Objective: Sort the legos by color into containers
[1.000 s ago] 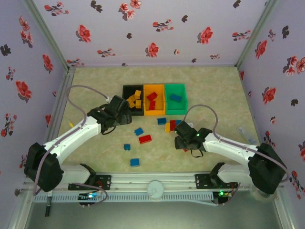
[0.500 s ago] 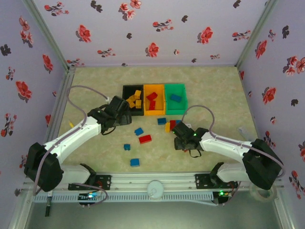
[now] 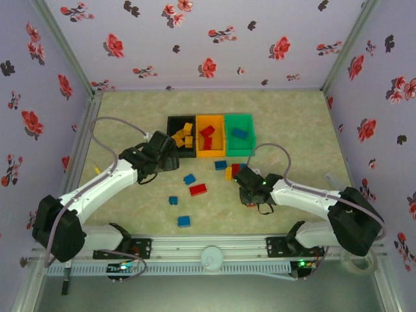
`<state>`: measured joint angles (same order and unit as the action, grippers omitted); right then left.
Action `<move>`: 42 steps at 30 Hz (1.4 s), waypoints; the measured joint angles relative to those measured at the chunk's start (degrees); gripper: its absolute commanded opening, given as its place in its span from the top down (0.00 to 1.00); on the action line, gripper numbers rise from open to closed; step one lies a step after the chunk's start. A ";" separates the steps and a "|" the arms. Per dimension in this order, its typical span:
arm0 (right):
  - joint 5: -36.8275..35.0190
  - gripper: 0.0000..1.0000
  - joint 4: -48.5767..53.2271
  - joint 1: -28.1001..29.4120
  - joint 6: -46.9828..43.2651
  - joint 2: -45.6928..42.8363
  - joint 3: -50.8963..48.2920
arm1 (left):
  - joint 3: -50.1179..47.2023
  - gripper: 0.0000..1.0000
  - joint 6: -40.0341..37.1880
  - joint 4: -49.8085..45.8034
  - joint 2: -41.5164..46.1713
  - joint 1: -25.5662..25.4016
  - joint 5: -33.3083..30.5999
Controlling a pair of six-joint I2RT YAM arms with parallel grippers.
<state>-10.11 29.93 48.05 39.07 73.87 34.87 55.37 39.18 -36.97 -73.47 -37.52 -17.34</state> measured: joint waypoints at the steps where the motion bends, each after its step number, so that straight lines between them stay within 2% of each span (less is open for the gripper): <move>1: -0.11 0.70 0.33 0.00 -0.04 0.00 0.42 | -0.02 0.19 0.00 -0.04 0.22 -0.04 -0.02; 11: -2.80 0.71 1.73 0.00 -3.43 0.44 11.34 | -0.20 0.19 0.68 -0.90 2.10 -1.03 -0.02; 16: -3.45 0.71 1.42 0.00 -5.81 4.28 17.77 | -0.44 0.19 1.01 -1.49 2.64 -1.51 -0.02; 25: -3.82 0.72 0.44 -1.36 -12.22 15.10 34.05 | -0.59 0.19 1.01 -2.86 3.89 -2.40 -0.02; 35: -2.64 0.73 -0.57 -7.28 -17.05 32.13 52.11 | -1.07 0.18 0.96 -6.01 6.73 -3.02 -0.02; 42: -1.66 0.72 0.11 -9.64 -18.16 40.00 59.60 | -1.07 0.18 0.96 -7.23 8.20 -3.10 -0.02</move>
<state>-11.77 30.04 38.41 20.91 113.86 94.48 54.30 40.14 -44.21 -65.28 -40.62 -17.37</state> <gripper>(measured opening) 0.297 0.815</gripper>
